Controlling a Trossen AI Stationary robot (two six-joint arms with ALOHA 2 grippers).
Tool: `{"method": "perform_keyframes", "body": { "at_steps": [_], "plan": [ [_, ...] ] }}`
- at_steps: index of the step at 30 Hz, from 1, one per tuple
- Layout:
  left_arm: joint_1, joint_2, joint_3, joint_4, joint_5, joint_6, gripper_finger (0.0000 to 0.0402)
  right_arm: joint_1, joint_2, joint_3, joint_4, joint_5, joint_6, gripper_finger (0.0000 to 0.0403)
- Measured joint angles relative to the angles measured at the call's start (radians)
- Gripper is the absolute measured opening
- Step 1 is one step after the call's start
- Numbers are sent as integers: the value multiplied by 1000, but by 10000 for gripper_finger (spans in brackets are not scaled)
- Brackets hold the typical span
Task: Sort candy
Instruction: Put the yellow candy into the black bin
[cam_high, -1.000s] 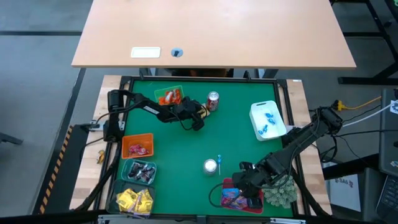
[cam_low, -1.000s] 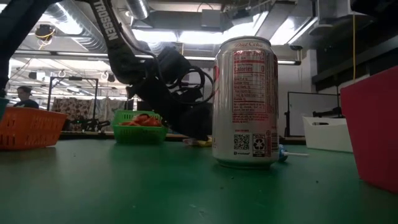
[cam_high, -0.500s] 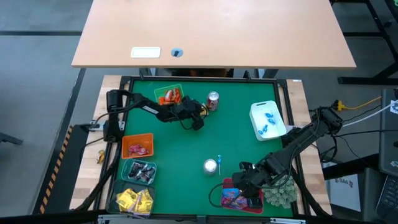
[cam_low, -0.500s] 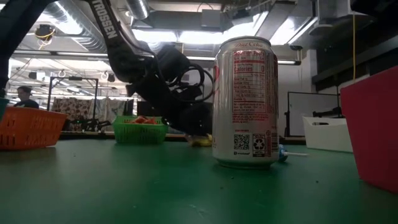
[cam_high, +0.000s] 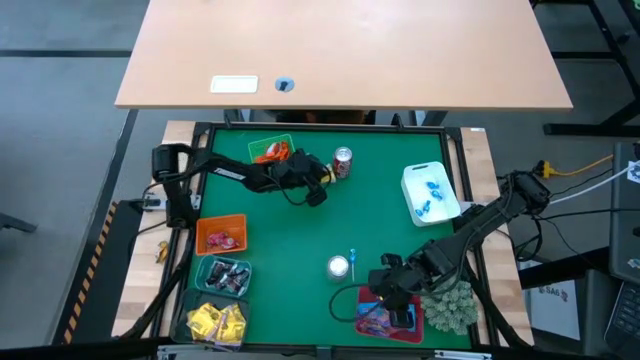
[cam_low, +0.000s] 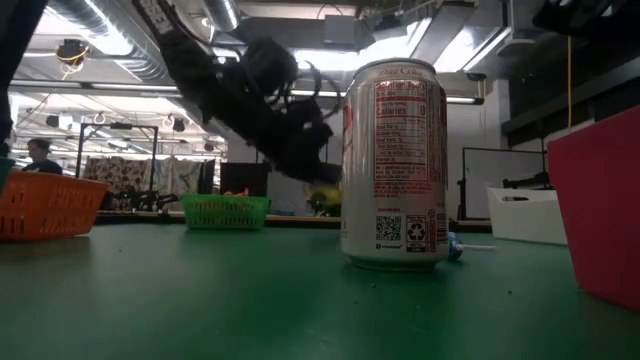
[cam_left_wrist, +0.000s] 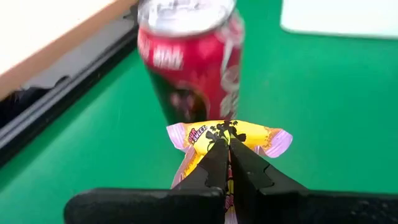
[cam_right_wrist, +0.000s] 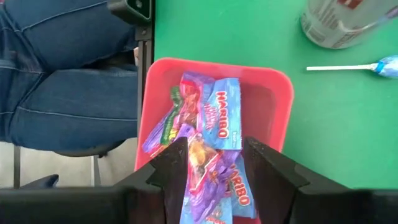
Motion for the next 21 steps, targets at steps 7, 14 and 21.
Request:
{"method": "perform_keyframes", "body": {
  "at_steps": [7, 14, 21],
  "plan": [
    [-49, -172, 1, -200, 20, 0, 0, -23, 0, 0, 0, 4, -26, 154],
    [-174, -385, 1, -504, 144, -61, 0, -32, 0, 0, -3, 103, -27, 154],
    [-367, -533, 1, -649, 298, -209, 0, -32, -1, 0, -3, 263, -26, 154]
  ]
}}
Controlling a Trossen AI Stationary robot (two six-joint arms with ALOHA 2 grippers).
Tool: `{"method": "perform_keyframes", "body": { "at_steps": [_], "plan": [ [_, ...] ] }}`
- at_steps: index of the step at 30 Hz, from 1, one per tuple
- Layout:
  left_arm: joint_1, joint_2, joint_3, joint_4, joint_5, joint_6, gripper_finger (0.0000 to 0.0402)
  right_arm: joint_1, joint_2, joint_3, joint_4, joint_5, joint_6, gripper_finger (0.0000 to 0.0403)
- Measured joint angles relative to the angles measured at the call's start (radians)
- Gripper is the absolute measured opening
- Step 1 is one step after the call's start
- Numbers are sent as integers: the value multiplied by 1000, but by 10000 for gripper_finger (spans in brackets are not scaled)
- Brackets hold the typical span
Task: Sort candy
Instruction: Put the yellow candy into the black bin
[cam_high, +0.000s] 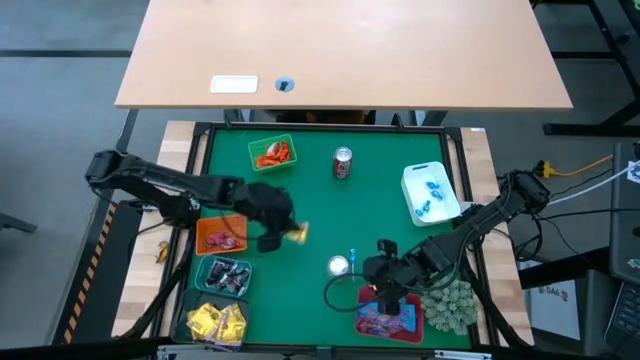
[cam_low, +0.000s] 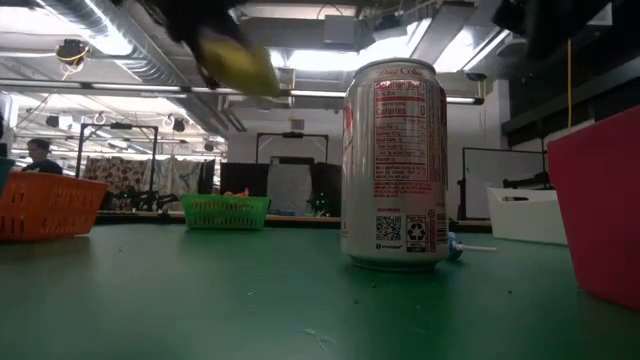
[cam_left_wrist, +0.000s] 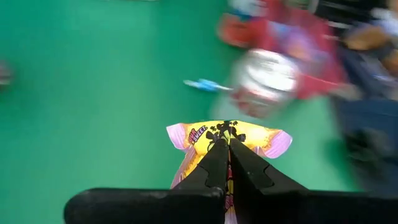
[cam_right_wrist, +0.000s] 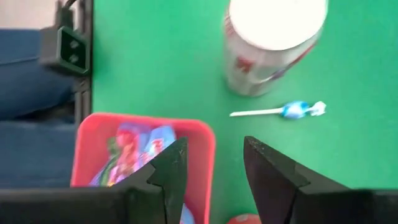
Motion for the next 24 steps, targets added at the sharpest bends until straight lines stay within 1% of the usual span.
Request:
{"method": "perform_keyframes", "body": {
  "at_steps": [3, 6, 11, 15, 17, 20, 22, 24],
  "plan": [
    [-100, -31, 0, -41, 57, -86, 0, 0, 0, 0, 1, 55, 1, 154],
    [-211, -40, 1, -70, 91, -190, 0, 0, 0, 0, 4, 88, 2, 154],
    [-398, -36, 1, -87, 102, -344, 0, 0, 0, 0, 10, 122, 3, 154],
    [-533, -35, 1, -87, 93, -478, 0, 0, 0, 0, 14, 122, 3, 154],
    [-597, -35, 1, -99, 60, -584, 0, 0, 0, 0, 14, 122, 3, 154],
    [-676, -35, 1, -123, 19, -800, 0, 0, 0, 0, 14, 122, 30, 154],
    [-722, -35, 1, -137, 15, -930, 0, 0, 0, 0, 14, 122, 60, 154],
    [-759, -35, 1, -149, 13, -1028, 0, 0, 0, 0, 14, 122, 85, 154]
  ]
}}
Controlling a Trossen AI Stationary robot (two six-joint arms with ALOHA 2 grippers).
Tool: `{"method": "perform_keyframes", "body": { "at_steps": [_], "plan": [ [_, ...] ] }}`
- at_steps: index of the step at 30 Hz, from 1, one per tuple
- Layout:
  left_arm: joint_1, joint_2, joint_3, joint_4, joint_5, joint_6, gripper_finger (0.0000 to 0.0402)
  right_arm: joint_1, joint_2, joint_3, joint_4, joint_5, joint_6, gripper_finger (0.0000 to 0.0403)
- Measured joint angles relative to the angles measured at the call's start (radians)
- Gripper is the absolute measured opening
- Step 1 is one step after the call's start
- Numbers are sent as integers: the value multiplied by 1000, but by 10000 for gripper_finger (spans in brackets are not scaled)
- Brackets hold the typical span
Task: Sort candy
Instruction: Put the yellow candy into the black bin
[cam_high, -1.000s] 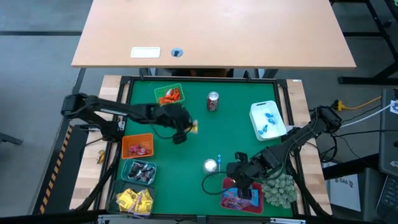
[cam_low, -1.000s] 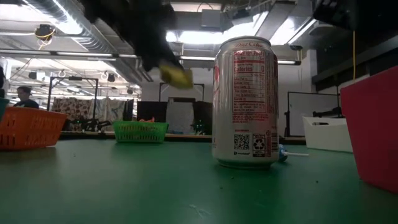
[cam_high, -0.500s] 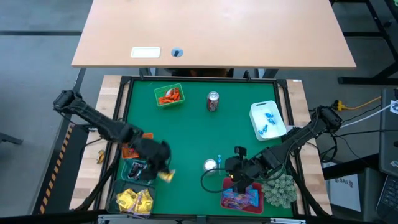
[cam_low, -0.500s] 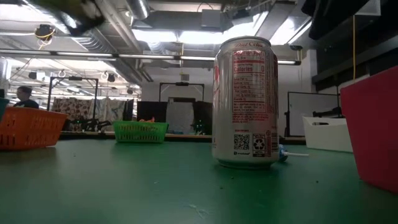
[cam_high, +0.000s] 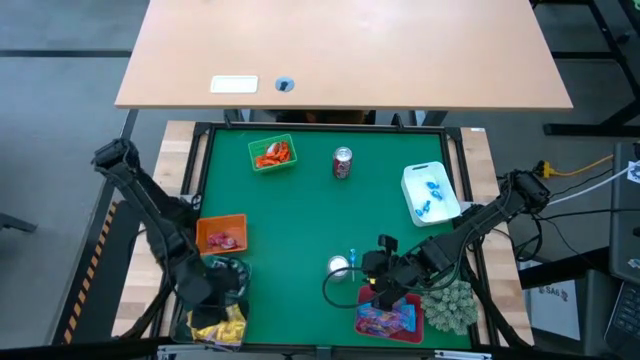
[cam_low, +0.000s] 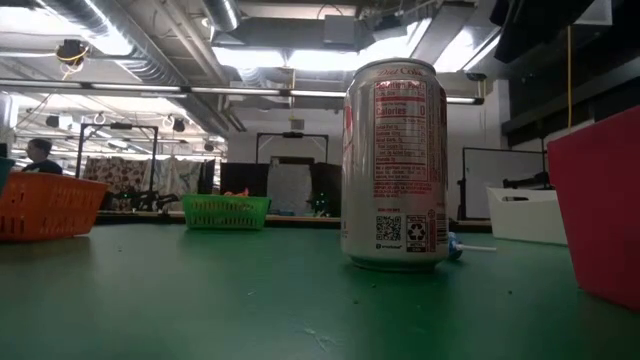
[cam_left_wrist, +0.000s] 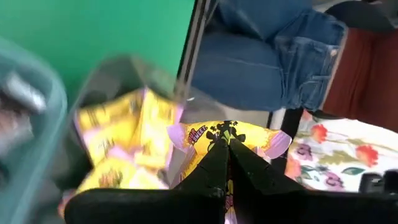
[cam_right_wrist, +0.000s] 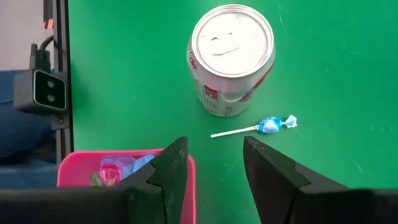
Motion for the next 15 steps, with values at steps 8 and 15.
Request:
{"method": "perform_keyframes", "body": {
  "at_steps": [8, 15],
  "plan": [
    [-90, 0, 0, -131, -29, -284, 0, 0, 0, 0, -2, 0, 31, 154],
    [-116, 0, 0, -218, -36, -379, 0, -14, 0, 0, -4, 14, 51, 154]
  ]
}}
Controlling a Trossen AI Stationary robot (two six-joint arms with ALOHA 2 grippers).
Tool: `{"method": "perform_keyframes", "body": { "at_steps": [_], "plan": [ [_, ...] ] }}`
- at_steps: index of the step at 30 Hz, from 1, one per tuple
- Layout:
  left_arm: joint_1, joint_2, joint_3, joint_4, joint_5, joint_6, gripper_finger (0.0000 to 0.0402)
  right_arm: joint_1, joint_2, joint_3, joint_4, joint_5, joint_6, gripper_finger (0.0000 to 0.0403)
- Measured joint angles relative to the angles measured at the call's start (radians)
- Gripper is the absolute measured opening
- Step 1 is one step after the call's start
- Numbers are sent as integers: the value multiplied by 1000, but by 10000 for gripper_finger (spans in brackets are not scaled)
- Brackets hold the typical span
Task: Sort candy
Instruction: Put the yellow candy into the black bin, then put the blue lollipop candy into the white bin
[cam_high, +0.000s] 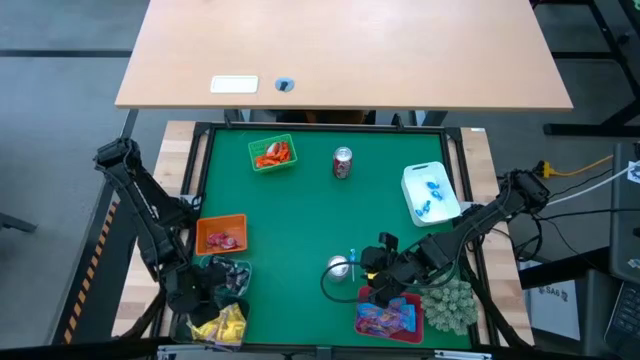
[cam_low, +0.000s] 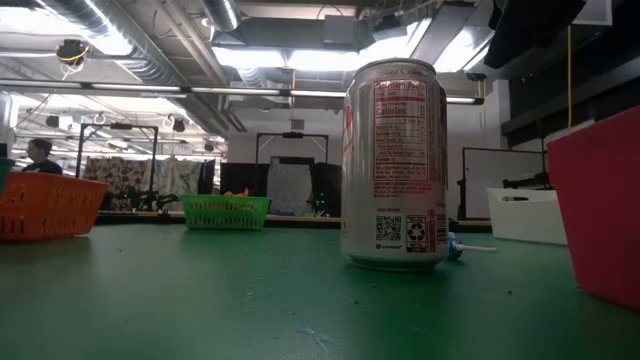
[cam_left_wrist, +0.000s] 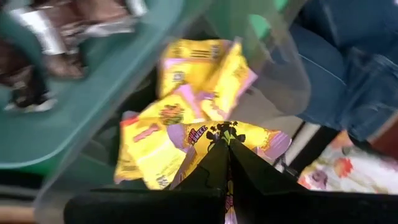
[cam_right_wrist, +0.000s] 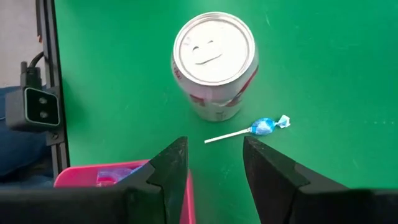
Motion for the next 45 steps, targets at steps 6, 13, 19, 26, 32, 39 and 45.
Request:
{"method": "perform_keyframes", "body": {
  "at_steps": [6, 13, 19, 26, 32, 39, 45],
  "plan": [
    [0, 2, 0, -63, -2, -69, 24, 0, 0, 0, -1, 10, 3, 154],
    [1, 25, 0, -61, 0, -65, 85, 0, 0, -7, 1, 26, 101, 154],
    [2, 25, 0, -60, -32, -60, 97, -30, 0, -72, -2, 52, 230, 154],
    [1, 25, 0, -60, -35, -60, 98, -138, 0, -122, 12, -4, 265, 154],
    [1, 25, 0, -60, -113, -58, 98, -198, 0, -193, 95, -88, 269, 154],
    [1, 25, 0, -60, -143, -58, 98, -201, 0, -270, 214, -105, 358, 154],
    [2, 25, 0, -60, -143, -58, 98, -201, 8, -322, 311, -95, 377, 154]
  ]
}}
